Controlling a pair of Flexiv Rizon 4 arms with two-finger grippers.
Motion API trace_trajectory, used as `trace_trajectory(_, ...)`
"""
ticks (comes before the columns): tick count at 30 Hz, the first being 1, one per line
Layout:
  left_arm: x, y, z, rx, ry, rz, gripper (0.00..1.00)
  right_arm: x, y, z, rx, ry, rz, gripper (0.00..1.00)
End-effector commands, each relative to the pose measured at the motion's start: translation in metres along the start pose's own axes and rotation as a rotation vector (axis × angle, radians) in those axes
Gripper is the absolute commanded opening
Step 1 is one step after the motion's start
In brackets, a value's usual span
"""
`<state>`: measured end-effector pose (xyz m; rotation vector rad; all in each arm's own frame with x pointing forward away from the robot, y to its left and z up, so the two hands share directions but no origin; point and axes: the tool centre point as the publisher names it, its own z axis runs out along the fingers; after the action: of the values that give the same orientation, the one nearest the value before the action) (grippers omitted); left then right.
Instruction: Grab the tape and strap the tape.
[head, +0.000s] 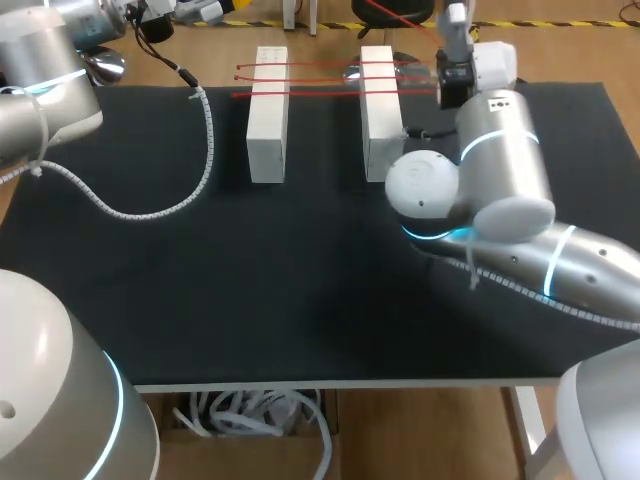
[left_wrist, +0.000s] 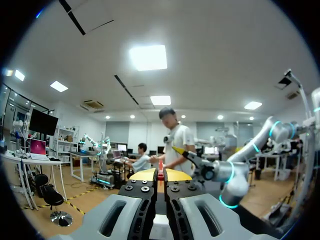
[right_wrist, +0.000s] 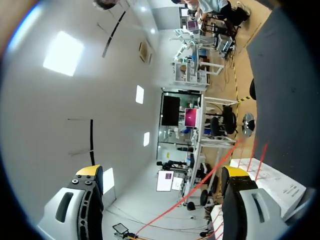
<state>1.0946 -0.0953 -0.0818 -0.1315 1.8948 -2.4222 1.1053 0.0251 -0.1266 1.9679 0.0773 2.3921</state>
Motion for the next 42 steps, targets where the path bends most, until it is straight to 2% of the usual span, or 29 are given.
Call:
trace_trajectory(1,0.001,0.0,0.0,0.001,-0.002,0.001,0.0,-0.006,-0.007,0.013,0.002,0.076,0.008,1.0)
trace_trajectory(9,0.001,0.0,0.0,0.001,-0.002,0.001,0.0,-0.01,-0.013,0.012,0.017,0.051,0.023,1.0)
trace_trajectory(20,0.001,0.0,0.0,0.001,-0.002,0.001,0.0,-0.013,-0.018,0.013,-0.009,0.05,0.036,1.0)
trace_trajectory(38,0.001,0.0,0.0,0.001,-0.002,0.001,0.0,-0.017,-0.01,0.015,-0.033,0.023,0.016,1.0)
trace_trajectory(40,0.001,0.0,0.0,0.001,-0.002,0.001,0.0,-0.018,-0.009,0.015,-0.033,0.019,0.013,0.86)
trace_trajectory(41,0.001,0.0,0.0,0.001,-0.002,0.001,0.0,-0.018,-0.009,0.014,-0.033,0.018,0.012,0.83)
trace_trajectory(42,0.001,0.0,0.0,0.001,-0.002,0.001,0.0,-0.018,-0.009,0.014,-0.034,0.018,0.01,0.5)
